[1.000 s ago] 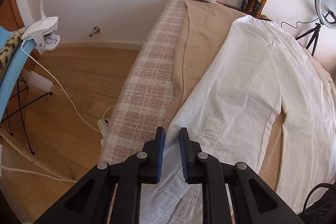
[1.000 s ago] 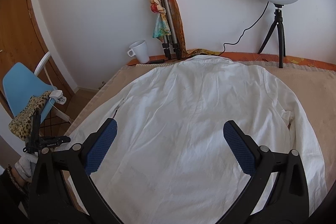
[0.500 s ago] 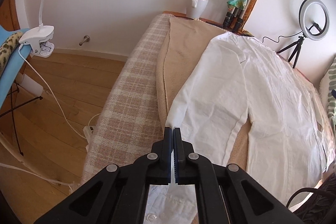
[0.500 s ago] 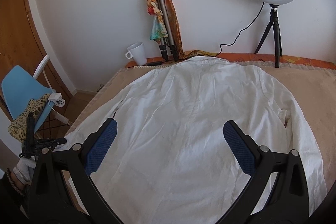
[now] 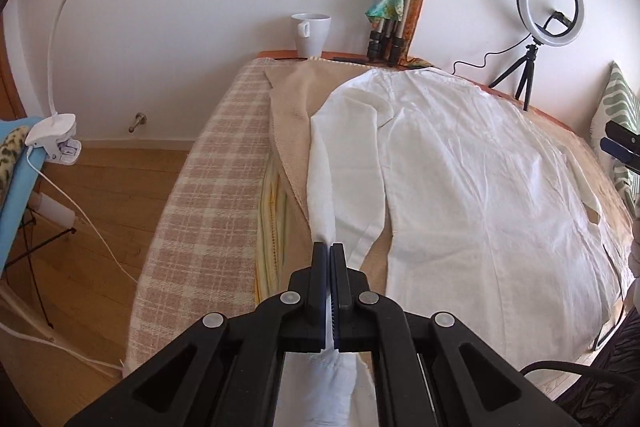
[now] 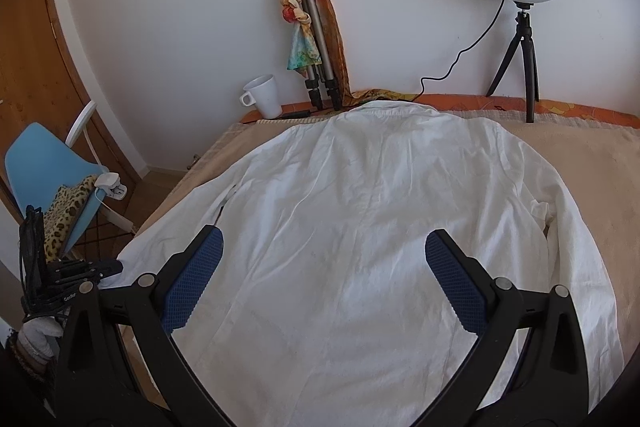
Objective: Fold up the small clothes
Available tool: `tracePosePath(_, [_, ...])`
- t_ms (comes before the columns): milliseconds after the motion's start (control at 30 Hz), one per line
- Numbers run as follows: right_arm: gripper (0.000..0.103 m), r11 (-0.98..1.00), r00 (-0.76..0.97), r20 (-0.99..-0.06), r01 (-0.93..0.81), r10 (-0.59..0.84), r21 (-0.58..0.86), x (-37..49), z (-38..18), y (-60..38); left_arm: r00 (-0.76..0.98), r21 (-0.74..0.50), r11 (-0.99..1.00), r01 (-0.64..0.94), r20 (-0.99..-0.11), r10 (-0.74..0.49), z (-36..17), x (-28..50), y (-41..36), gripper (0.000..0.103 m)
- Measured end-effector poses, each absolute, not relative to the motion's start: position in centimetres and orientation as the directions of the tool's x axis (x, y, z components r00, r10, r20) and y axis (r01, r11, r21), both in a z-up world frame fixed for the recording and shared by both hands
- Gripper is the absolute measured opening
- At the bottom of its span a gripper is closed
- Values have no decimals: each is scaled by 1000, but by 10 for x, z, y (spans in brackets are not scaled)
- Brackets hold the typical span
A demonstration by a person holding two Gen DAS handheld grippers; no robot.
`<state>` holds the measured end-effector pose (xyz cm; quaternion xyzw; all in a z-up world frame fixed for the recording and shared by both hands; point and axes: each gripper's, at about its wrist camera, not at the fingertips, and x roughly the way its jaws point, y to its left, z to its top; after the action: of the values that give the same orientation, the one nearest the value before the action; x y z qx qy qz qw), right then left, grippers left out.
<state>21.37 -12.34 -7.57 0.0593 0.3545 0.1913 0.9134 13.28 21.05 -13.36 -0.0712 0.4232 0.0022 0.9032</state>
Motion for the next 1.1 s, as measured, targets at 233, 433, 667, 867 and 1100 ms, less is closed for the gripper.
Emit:
tracePosePath(233, [103,914,680,-611,-331,405,237,208,-69,-118,618,-84,977,-195,-784,56,-139,118,251,0])
tracePosePath(433, [103,906,672,-611,-355,418,230,206,-70,-107,665,-195,970,-148,-745,-49,-132,99,239,0])
tracePosePath(667, [103,896,644,-627,-374,437,240,208,-75,-99,658,-184,982,-29,-744,-120,-124,100,198,2])
tracePosePath(867, [103,882,614,-639,-395,463,259,208,-75,-94,626,-140,990,-29,-775,-92,-136,142,204,37])
tracePosePath(1100, [103,880,603,-650,-401,461,252,204,-77,-89,602,-155,988,26,-786,-139,-155,203,229,32])
